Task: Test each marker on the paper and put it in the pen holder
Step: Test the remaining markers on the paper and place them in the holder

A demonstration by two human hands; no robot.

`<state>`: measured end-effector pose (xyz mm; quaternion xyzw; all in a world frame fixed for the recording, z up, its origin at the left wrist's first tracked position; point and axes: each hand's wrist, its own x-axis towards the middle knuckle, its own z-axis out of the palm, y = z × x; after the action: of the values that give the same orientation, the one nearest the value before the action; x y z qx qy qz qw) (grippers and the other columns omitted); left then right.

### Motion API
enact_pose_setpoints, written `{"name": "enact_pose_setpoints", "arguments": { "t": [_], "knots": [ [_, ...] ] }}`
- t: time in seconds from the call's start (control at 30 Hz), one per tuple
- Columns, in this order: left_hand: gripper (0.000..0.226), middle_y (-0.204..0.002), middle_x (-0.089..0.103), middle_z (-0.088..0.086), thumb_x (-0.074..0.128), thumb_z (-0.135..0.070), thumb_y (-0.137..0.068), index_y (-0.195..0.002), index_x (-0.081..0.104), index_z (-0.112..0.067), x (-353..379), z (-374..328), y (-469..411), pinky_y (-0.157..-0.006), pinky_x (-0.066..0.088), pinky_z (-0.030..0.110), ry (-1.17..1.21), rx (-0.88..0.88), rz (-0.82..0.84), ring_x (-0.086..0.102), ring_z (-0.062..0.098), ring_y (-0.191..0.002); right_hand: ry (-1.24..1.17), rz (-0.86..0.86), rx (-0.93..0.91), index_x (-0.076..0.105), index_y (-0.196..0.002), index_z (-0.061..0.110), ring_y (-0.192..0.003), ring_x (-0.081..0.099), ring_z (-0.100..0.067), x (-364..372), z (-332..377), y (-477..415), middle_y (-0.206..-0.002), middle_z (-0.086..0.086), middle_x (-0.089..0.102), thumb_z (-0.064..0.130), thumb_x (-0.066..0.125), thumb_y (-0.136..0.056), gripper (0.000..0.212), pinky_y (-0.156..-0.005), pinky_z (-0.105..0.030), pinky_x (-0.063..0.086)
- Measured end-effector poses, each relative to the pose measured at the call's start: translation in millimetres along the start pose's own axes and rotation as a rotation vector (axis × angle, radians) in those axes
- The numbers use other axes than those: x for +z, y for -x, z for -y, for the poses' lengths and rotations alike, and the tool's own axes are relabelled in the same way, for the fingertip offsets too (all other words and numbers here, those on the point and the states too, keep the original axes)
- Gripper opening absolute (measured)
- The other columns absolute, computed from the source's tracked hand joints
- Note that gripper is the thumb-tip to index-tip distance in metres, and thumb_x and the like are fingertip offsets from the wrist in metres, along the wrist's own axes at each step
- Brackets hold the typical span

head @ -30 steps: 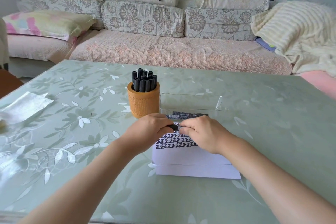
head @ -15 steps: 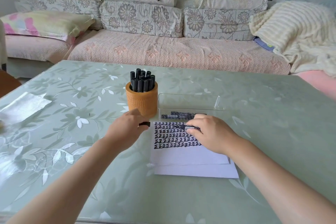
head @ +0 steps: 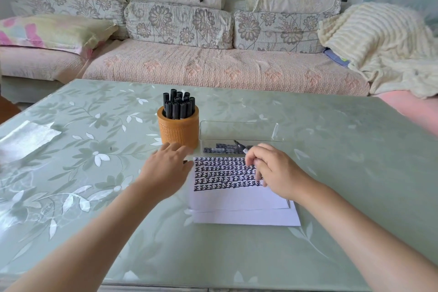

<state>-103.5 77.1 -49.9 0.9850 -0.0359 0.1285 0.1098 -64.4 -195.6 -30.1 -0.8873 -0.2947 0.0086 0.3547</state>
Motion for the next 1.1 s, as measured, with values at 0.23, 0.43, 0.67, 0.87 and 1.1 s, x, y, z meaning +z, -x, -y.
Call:
{"name": "enact_pose_setpoints", "arguments": {
  "t": [0.23,0.43,0.67,0.87,1.1],
  "knots": [
    [0.010,-0.089,0.058,-0.011,0.061,-0.031,-0.089,-0.095,0.068,-0.031,2.4,-62.7,6.5,-0.061,0.037,0.023,0.199,0.358,-0.020,0.056,0.011,-0.085,-0.064,-0.050,0.009,0.069,-0.110,0.032,-0.095,0.060,-0.010,-9.1,-14.0,18.4,-0.105,0.005,0.060,-0.011,0.046,-0.089,0.053,-0.083,-0.017,0.043],
    [0.024,-0.093,0.057,-0.010,0.050,-0.039,-0.091,-0.106,0.066,-0.031,27.5,-96.7,15.3,-0.065,0.049,0.031,0.257,0.484,0.046,0.055,0.013,-0.087,-0.265,-0.224,0.060,0.066,-0.086,0.026,-0.057,0.053,-0.014,-12.3,-24.4,31.1,-0.064,0.004,0.060,0.018,0.062,-0.093,0.012,-0.060,-0.029,0.043],
    [0.028,-0.095,0.054,-0.004,0.046,-0.044,-0.090,-0.102,0.067,-0.029,46.3,-106.5,23.3,-0.061,0.039,0.027,0.099,0.565,-0.009,0.052,0.018,-0.083,-0.523,-0.236,0.275,0.059,-0.089,-0.001,-0.043,0.054,-0.011,-6.2,-36.4,33.9,-0.067,-0.015,0.064,-0.008,0.063,-0.084,0.010,-0.045,-0.023,0.039],
    [0.023,-0.097,0.053,-0.005,0.050,-0.041,-0.090,-0.104,0.066,-0.032,47.1,-105.1,25.6,-0.067,0.045,0.029,0.138,0.520,-0.007,0.051,0.019,-0.085,-0.535,-0.260,0.366,0.055,-0.077,0.000,-0.043,0.052,-0.024,4.0,-44.5,29.4,-0.060,-0.015,0.059,-0.004,0.063,-0.082,0.010,-0.045,-0.026,0.040],
    [0.024,-0.098,0.053,-0.007,0.051,-0.042,-0.089,-0.108,0.064,-0.034,49.3,-105.8,26.5,-0.071,0.042,0.030,0.153,0.485,-0.006,0.049,0.017,-0.086,-0.425,-0.263,0.349,0.059,-0.063,0.020,-0.043,0.048,-0.020,8.1,-49.9,29.7,-0.051,0.000,0.057,0.003,0.071,-0.078,0.025,-0.046,-0.027,0.037]
  ]
}}
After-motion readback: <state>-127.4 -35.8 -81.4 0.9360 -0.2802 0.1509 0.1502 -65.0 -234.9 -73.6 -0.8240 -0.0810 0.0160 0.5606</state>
